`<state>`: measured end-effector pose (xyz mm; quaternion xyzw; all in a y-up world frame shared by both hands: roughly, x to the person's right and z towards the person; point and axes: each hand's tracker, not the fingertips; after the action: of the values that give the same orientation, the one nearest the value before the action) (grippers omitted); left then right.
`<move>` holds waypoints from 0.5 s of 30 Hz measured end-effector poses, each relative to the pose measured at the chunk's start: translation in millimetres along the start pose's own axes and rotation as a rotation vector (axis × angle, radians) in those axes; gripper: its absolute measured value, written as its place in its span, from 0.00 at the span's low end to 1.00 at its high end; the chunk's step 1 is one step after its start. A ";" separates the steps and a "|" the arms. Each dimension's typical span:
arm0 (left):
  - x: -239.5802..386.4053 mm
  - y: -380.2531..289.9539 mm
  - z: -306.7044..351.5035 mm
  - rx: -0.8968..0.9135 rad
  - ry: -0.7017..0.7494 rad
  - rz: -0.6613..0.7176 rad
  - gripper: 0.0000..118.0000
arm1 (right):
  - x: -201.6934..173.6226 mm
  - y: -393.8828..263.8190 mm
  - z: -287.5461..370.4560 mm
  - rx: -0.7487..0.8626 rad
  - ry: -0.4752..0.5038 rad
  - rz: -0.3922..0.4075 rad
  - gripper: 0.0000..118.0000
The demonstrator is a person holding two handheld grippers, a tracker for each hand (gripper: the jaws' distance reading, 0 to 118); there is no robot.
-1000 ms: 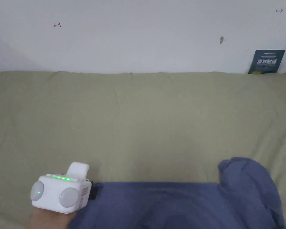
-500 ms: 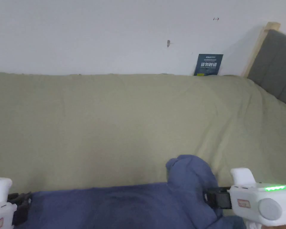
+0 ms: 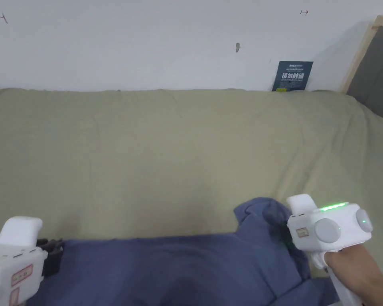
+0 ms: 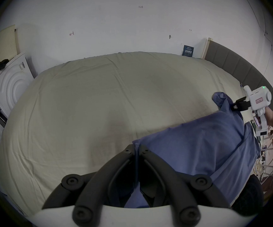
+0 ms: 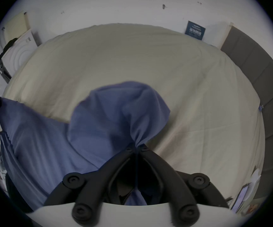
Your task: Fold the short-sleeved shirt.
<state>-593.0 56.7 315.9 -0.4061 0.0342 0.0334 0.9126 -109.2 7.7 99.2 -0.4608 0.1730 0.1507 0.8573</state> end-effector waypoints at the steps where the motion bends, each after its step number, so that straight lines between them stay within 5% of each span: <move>1: -2.8 -1.0 3.3 0.006 0.005 0.000 0.00 | 0.0 -0.6 11.1 0.038 -0.019 0.019 0.03; 8: -10.1 -32.5 115.4 0.125 0.016 0.012 0.00 | 0.0 -59.4 169.9 0.375 0.042 0.092 0.03; 15: -4.7 -138.3 167.5 -0.003 -0.003 0.010 0.00 | -37.4 -192.9 230.8 0.320 0.031 0.170 0.03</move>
<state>-579.5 88.6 530.4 -0.4074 0.0350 0.0386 0.9118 -25.7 96.1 376.7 -0.3046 0.2463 0.1861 0.9011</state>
